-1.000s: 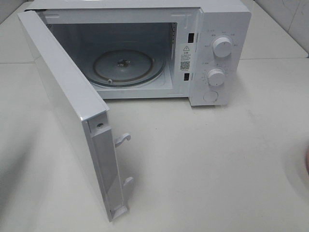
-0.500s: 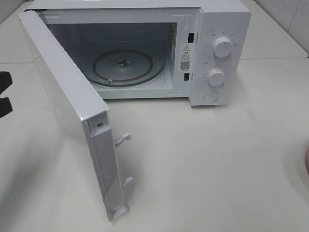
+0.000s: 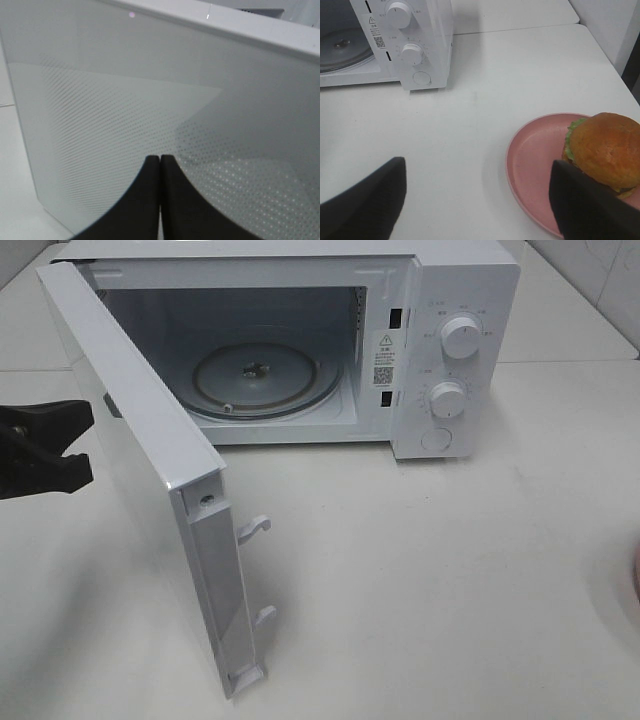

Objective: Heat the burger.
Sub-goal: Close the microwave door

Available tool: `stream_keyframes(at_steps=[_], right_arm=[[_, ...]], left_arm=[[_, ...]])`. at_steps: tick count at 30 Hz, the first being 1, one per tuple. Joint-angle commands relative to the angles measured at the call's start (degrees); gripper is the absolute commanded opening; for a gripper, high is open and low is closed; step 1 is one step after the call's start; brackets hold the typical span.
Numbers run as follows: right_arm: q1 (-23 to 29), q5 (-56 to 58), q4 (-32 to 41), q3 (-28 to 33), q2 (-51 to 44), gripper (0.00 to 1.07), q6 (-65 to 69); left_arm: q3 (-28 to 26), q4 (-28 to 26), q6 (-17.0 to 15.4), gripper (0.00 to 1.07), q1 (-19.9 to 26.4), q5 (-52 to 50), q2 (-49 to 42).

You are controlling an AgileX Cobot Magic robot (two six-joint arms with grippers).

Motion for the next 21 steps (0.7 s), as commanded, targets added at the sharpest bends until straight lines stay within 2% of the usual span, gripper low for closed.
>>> stream_keyframes(at_steps=[1,11,15,21], right_arm=[[-0.3,-0.4,0.1,0.1,-1.5,0.76,-0.6],[-0.3,-0.4,0.1,0.1,-1.5,0.76,-0.6],[-0.3,-0.4,0.1,0.1,-1.5,0.76,-0.6],[-0.3,-0.4,0.1,0.1,-1.5,0.76,-0.6]], left_arm=[[-1.3,-2.8,0.1,0.0,-1.6,-1.2,0.7],[-6.9,-4.6,0.1,0.0,-6.9,-0.2,6.1],[-10.7,-6.5,0.3,0.0,-9.5,-0.1,9.1],[-15.5,-6.6,0.3,0.0,-11.2,3.0,11.9]])
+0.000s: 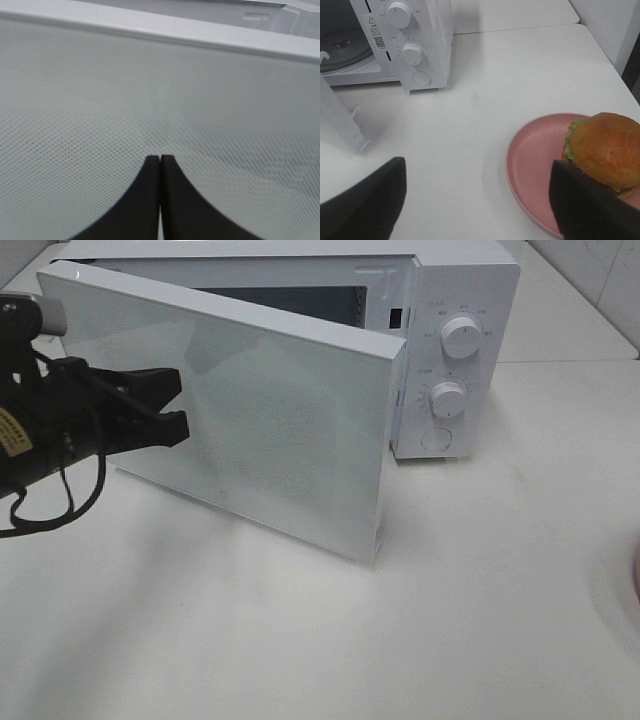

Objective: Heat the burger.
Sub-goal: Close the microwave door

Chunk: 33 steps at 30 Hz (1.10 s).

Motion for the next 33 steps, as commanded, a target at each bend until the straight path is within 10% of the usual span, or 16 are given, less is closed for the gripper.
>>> stream_keyframes(at_steps=[1,33], right_arm=[[-0.3,-0.4,0.1,0.1,-1.5,0.76,-0.6],[-0.3,-0.4,0.1,0.1,-1.5,0.76,-0.6]], left_arm=[[-4.6,-0.8,0.2,0.0,-1.5,3.2,2.0],[-36.3,-5.3,2.3,0.0,-8.0,16.3,20.7]])
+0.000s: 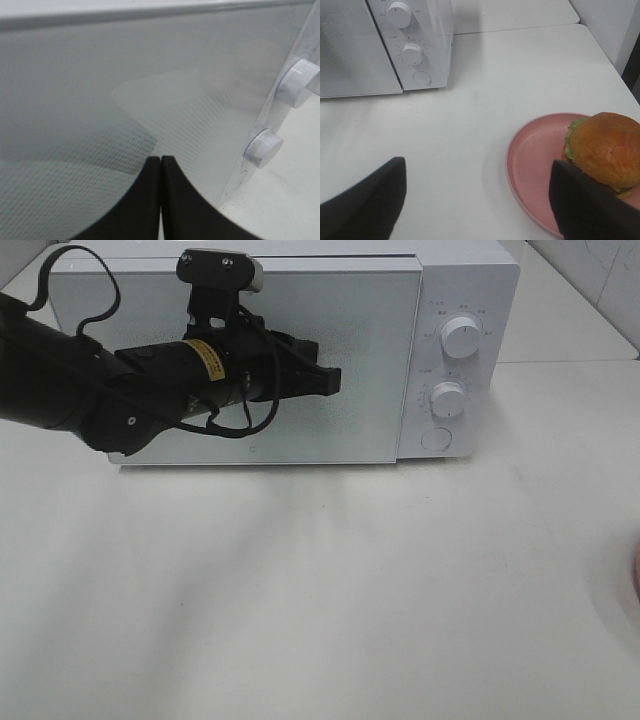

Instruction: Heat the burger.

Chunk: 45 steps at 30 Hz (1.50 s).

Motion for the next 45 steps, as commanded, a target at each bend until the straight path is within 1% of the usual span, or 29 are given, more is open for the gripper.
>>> stream_keyframes(at_steps=[1,2,4,8,12,15,16,17,18,20,21,23,24,25,26,27,28,29,31,32,33,34,35,37,38,39,40,41,45], right_arm=[[-0.3,-0.4,0.1,0.1,-1.5,0.76,-0.6],[-0.3,-0.4,0.1,0.1,-1.5,0.76,-0.6],[-0.3,-0.4,0.1,0.1,-1.5,0.76,-0.6],[-0.3,-0.4,0.1,0.1,-1.5,0.76,-0.6],[-0.3,-0.4,0.1,0.1,-1.5,0.76,-0.6],[-0.2,-0.4,0.1,0.1,-1.5,0.76,-0.6],[-0.2,-0.4,0.1,0.1,-1.5,0.76,-0.6],[-0.2,-0.4,0.1,0.1,-1.5,0.76,-0.6],[-0.2,-0.4,0.1,0.1,-1.5,0.76,-0.6],[-0.2,-0.4,0.1,0.1,-1.5,0.76,-0.6],[-0.2,-0.4,0.1,0.1,-1.5,0.76,-0.6],[-0.2,-0.4,0.1,0.1,-1.5,0.76,-0.6],[-0.2,-0.4,0.1,0.1,-1.5,0.76,-0.6],[-0.2,-0.4,0.1,0.1,-1.5,0.76,-0.6],[-0.2,-0.4,0.1,0.1,-1.5,0.76,-0.6],[-0.2,-0.4,0.1,0.1,-1.5,0.76,-0.6],[-0.2,-0.4,0.1,0.1,-1.5,0.76,-0.6],[-0.2,-0.4,0.1,0.1,-1.5,0.76,-0.6],[-0.2,-0.4,0.1,0.1,-1.5,0.76,-0.6],[-0.2,-0.4,0.1,0.1,-1.5,0.76,-0.6],[-0.2,-0.4,0.1,0.1,-1.5,0.76,-0.6],[-0.2,-0.4,0.1,0.1,-1.5,0.76,-0.6],[-0.2,-0.4,0.1,0.1,-1.5,0.76,-0.6],[-0.2,-0.4,0.1,0.1,-1.5,0.76,-0.6],[-0.2,-0.4,0.1,0.1,-1.5,0.76,-0.6],[-0.2,-0.4,0.1,0.1,-1.5,0.76,-0.6],[-0.2,-0.4,0.1,0.1,-1.5,0.76,-0.6],[-0.2,-0.4,0.1,0.1,-1.5,0.76,-0.6],[-0.2,-0.4,0.1,0.1,-1.5,0.76,-0.6]], left_arm=[[-5.0,-4.5,2.1,0.0,0.9,-0.6,1.9],[-5.0,-4.5,2.1,0.0,0.9,-0.6,1.9],[-8.4,-5.6,2.1,0.0,1.1,1.8,3.6],[-9.2,-6.9,2.1,0.0,1.1,2.1,3.7],[-8.9,-5.5,2.1,0.0,-0.1,4.3,2.2],[-7.6,-5.3,1.9,0.0,-2.2,7.4,0.1],[-5.4,-5.3,1.9,0.0,-3.8,8.4,-1.7],[-5.4,-5.3,1.9,0.0,-3.8,8.4,-1.7],[-2.5,-5.3,1.9,0.0,-5.6,8.5,-4.0],[-1.3,-5.4,1.9,0.0,-6.4,8.5,-4.9],[1.3,-5.7,1.4,0.0,-7.8,9.5,-7.1],[2.4,-6.1,1.1,0.01,-8.6,10.9,-8.3],[4.0,-6.3,0.5,0.15,-9.6,15.1,-10.3],[4.0,-6.3,0.5,0.15,-9.6,15.1,-10.3],[4.8,-6.3,0.6,0.46,-10.5,22.0,-12.3],[5.0,-6.4,0.5,0.66,-10.7,25.4,-13.2],[5.0,-6.4,0.5,0.66,-10.7,25.4,-13.2],[5.1,-6.8,0.1,0.99,-10.8,31.6,-14.7],[5.1,-7.2,-0.1,1.01,-10.8,35.5,-15.6],[5.1,-7.3,-0.1,0.99,-10.8,41.7,-17.3],[5.1,-7.3,-0.1,0.99,-10.8,41.7,-17.3],[5.1,-7.4,-0.1,0.98,-10.8,48.0,-18.9],[5.1,-7.4,-0.1,0.98,-10.8,48.0,-18.9],[5.1,-7.7,-0.1,0.98,-10.8,56.8,-21.3],[5.1,-7.7,-0.1,0.98,-10.8,56.8,-21.3],[5.1,-8.5,-0.1,0.98,-10.8,63.1,-23.2],[5.1,-8.5,-0.1,0.98,-10.8,63.1,-23.2],[5.1,-8.8,0.3,0.98,-10.8,69.7,-24.9],[5.1,-8.5,0.2,0.98,-10.8,78.1,-27.7]])
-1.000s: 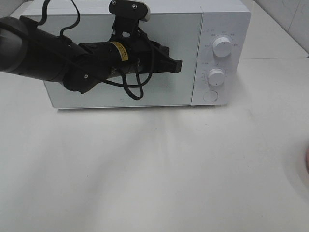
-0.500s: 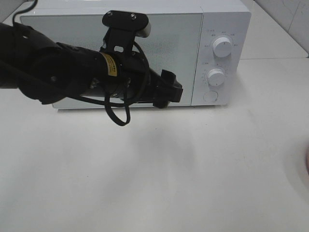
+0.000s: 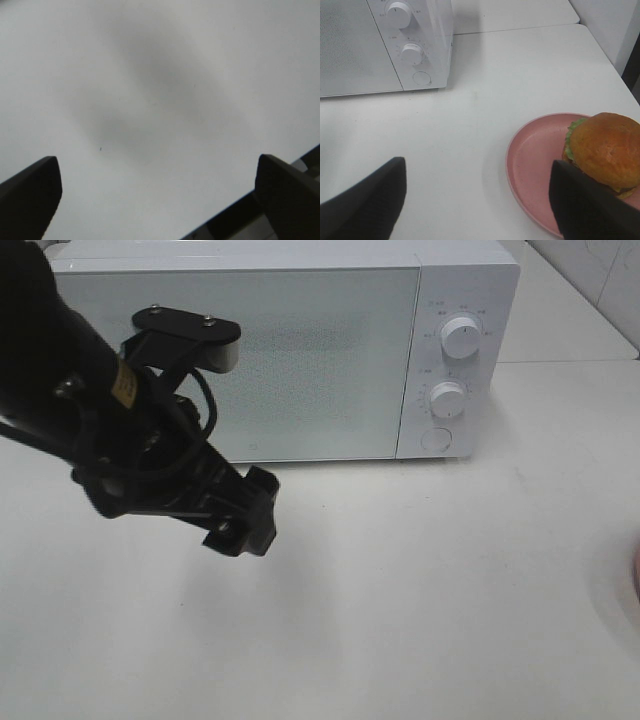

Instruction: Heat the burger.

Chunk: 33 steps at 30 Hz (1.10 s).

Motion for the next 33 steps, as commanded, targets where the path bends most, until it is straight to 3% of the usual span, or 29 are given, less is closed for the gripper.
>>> stream_keyframes(at_steps=[1,6,8,9,11,14,15,16,17,19,20,22,25,28,33], right_arm=[[-0.2,-0.4,0.1,0.1,-1.5,0.76,-0.6],[-0.2,-0.4,0.1,0.1,-1.5,0.76,-0.6],[-0.2,-0.4,0.1,0.1,-1.5,0.76,-0.6],[-0.2,-0.4,0.1,0.1,-1.5,0.76,-0.6],[-0.2,-0.4,0.1,0.1,-1.5,0.76,-0.6],[-0.2,-0.4,0.1,0.1,-1.5,0.76,-0.6],[-0.2,-0.4,0.1,0.1,-1.5,0.76,-0.6],[-0.2,-0.4,0.1,0.1,-1.5,0.76,-0.6],[-0.2,-0.4,0.1,0.1,-1.5,0.76,-0.6],[-0.2,-0.4,0.1,0.1,-1.5,0.76,-0.6],[-0.2,-0.4,0.1,0.1,-1.5,0.76,-0.6],[-0.2,-0.4,0.1,0.1,-1.5,0.76,-0.6],[-0.2,-0.4,0.1,0.1,-1.5,0.76,-0.6],[-0.2,-0.4,0.1,0.1,-1.5,0.76,-0.6],[-0.2,-0.4,0.1,0.1,-1.5,0.76,-0.6]], left_arm=[[0.2,-0.5,-0.4,0.98,-0.3,5.6,-2.1],[0.2,-0.5,-1.1,0.98,2.7,11.1,-5.2],[0.7,-0.9,-0.3,0.98,7.6,13.1,-7.1],[0.7,-0.9,-0.3,0.98,7.6,13.1,-7.1],[2.3,-2.1,1.1,0.98,15.5,16.4,-9.7],[3.0,-2.6,1.7,0.98,18.0,17.6,-10.4],[4.8,-3.8,3.4,0.98,23.0,19.7,-11.8],[4.8,-3.8,3.4,0.98,23.0,19.7,-11.8],[6.8,-5.1,5.4,0.98,27.7,20.5,-13.8],[7.8,-5.8,6.3,0.98,30.2,20.8,-15.0],[9.7,-6.9,7.5,0.98,34.4,21.4,-17.9],[10.6,-7.5,7.8,0.98,36.6,21.6,-19.1],[13.4,-8.0,8.1,0.98,43.4,25.9,-27.7],[14.0,-7.6,8.4,0.98,44.3,26.4,-29.7],[18.8,-3.2,9.0,0.98,45.0,27.7,-44.1]])
